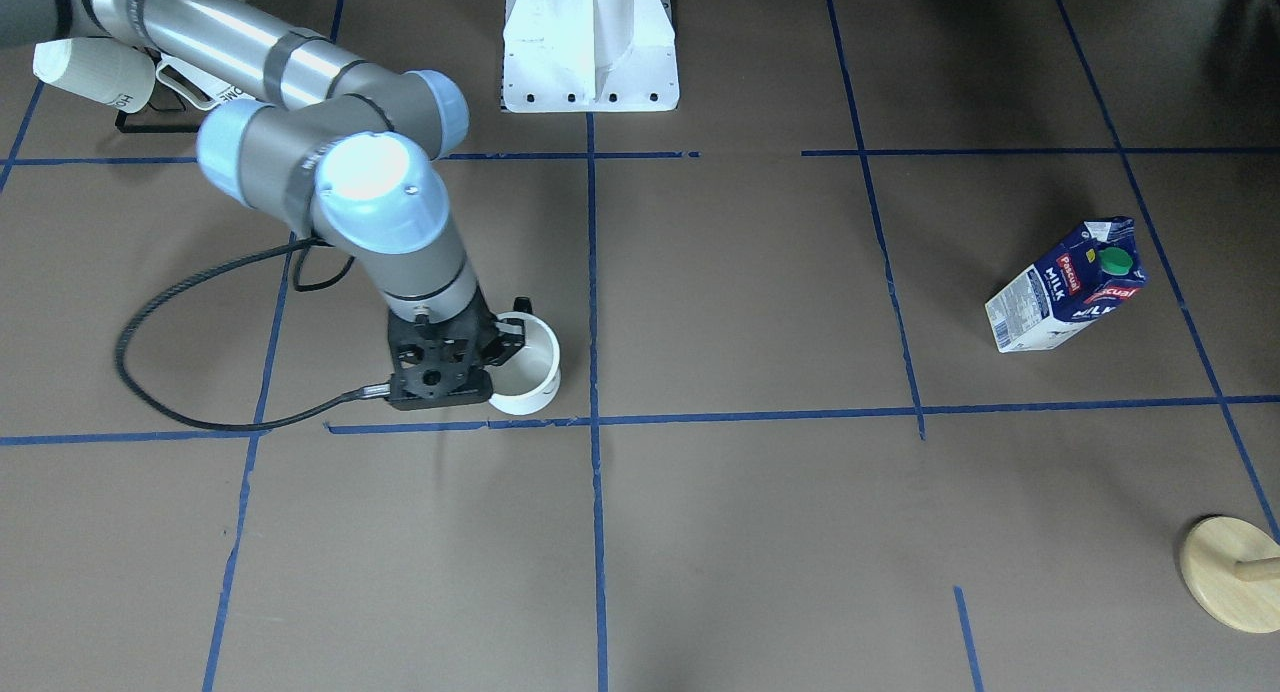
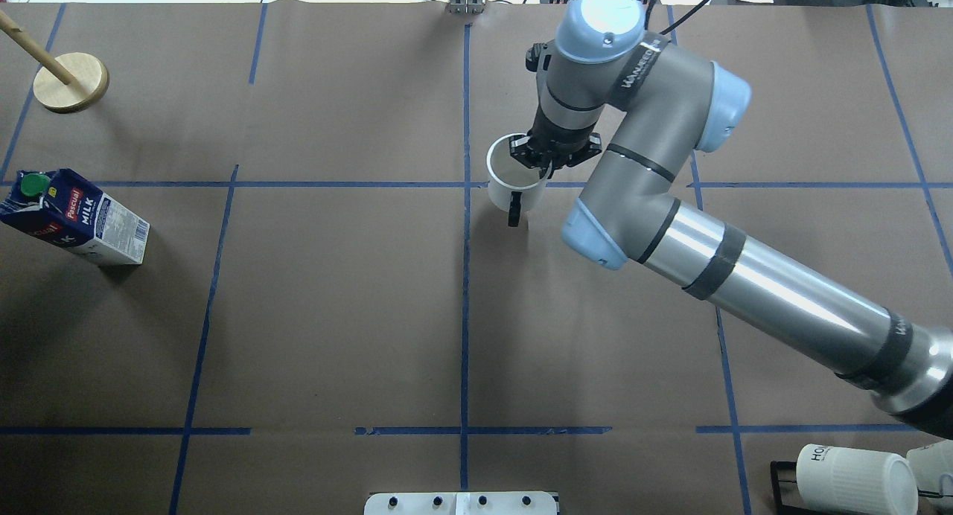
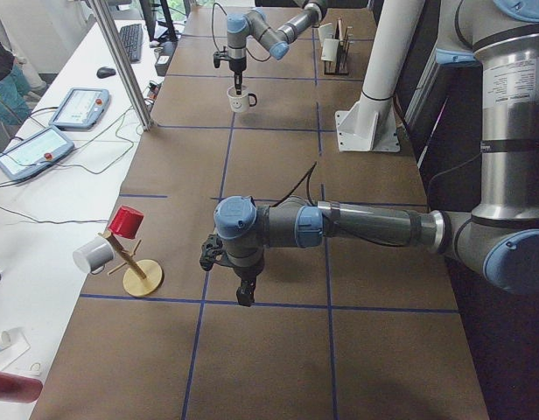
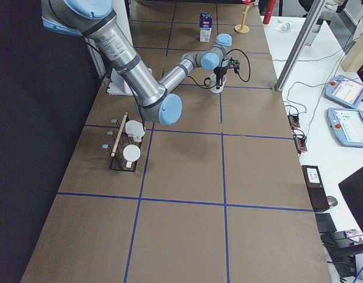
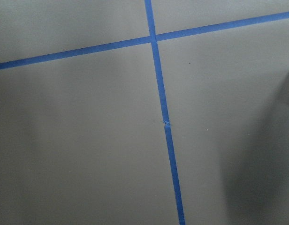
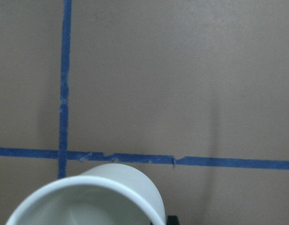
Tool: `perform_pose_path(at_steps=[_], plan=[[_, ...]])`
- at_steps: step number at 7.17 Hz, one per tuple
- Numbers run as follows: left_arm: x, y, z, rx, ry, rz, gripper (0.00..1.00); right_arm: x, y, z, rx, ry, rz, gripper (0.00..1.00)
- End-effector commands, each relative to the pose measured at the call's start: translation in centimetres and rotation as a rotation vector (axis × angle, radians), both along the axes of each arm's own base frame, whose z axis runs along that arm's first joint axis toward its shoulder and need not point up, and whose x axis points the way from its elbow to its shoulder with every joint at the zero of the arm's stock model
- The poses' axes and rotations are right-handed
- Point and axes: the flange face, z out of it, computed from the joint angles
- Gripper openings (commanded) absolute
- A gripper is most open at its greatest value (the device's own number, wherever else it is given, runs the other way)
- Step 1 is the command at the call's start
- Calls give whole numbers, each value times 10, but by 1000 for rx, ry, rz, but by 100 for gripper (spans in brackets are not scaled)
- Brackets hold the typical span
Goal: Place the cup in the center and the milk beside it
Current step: 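Carry the white mug with the right gripper to the table's center and set it down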
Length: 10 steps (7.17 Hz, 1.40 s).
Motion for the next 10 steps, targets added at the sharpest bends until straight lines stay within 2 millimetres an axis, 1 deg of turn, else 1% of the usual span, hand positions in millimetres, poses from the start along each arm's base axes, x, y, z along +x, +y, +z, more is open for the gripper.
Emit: perform_pose_path(at_steps=[1,2,4,5,6,7,8,9,10], plan=[[1,0,0,-1,9,0,100,-33,18,-8,-33,20,55,2],[1,0,-1,1,9,0,100,-42,25,-5,-29,33,53,3],[1,0,0,-1,9,0,100,-50,26,4,-24,56,67,5],[1,0,0,-2,9,-1,100,-53,24,8,-15,41,68,13],[1,0,0,-2,9,0,100,-55,22,9,-24,34,82,64],[1,0,1,-5,9,-1,100,-54,21,4,-48,24,109,99],[1,0,0,-2,9,-1,100,-52,21,-2,-45,15,105,100],[1,0,0,3,9,0,100,-39,15,-11,-45,-4,107,100],[1,0,0,6,7,0,100,-14,5,-23,-67,-40,107,100]])
